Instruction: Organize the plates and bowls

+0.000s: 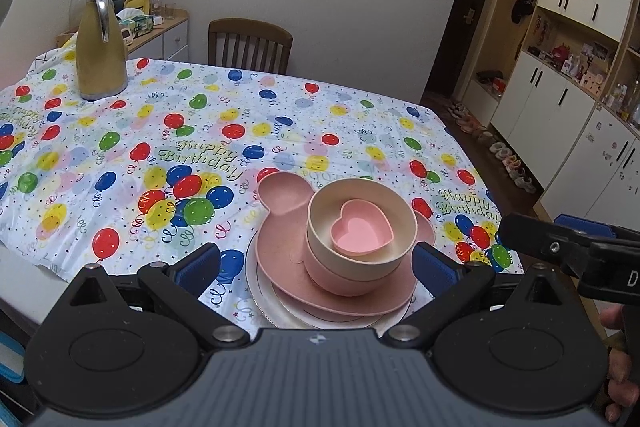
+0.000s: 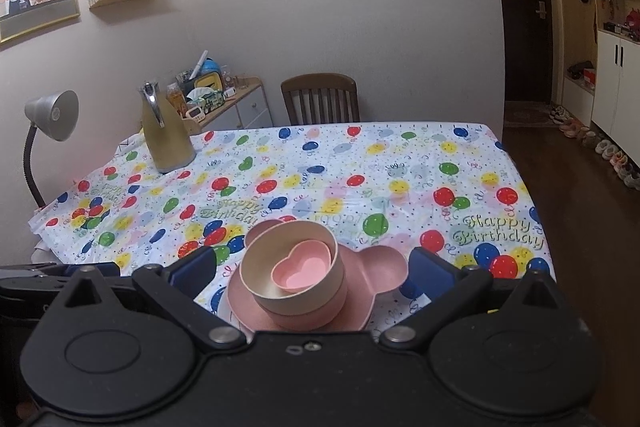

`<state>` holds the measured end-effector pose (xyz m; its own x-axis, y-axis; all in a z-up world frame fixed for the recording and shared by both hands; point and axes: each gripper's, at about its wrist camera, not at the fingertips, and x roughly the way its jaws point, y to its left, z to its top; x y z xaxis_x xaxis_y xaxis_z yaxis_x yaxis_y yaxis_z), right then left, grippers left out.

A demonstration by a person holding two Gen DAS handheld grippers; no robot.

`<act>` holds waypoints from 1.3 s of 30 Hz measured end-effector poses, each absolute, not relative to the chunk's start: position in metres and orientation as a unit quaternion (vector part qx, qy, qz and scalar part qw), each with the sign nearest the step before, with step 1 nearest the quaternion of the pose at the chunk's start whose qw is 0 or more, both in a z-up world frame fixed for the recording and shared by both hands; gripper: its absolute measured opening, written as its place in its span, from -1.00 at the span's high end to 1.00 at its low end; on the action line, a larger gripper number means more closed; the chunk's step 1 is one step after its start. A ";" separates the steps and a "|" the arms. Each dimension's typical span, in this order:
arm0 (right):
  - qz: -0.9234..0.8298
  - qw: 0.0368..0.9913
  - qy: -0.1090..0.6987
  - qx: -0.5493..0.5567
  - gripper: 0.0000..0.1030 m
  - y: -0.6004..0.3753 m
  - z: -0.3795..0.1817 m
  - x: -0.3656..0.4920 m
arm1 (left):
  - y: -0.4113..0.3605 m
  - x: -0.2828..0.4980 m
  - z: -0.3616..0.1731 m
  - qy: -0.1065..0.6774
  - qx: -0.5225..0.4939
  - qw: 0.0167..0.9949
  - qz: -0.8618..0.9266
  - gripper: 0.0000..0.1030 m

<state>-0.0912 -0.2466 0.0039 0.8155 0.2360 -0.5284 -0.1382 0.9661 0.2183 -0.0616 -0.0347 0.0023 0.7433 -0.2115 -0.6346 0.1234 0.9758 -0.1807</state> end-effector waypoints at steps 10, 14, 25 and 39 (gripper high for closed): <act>0.092 0.946 0.301 0.081 -0.99 -0.247 0.000 -0.091 | -0.038 -0.062 0.000 0.353 -0.063 0.930 -0.079 -0.99; 0.099 0.944 0.304 0.080 -0.99 -0.246 0.000 -0.092 | -0.039 -0.062 0.000 0.355 -0.063 0.930 -0.077 -0.99; 0.088 0.948 0.294 0.080 -0.98 -0.251 0.001 -0.087 | -0.044 -0.065 0.003 0.346 -0.056 0.934 -0.071 -0.99; 0.086 0.947 0.303 0.064 -0.96 -0.255 -0.003 -0.089 | -0.052 -0.069 0.004 0.353 -0.054 0.931 -0.070 -0.99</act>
<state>-0.0888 -0.2552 -0.0030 0.8012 0.2021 -0.5632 -0.1239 0.9769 0.1743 -0.0686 -0.0525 0.0041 0.7408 -0.1695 -0.6500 0.0931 0.9842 -0.1506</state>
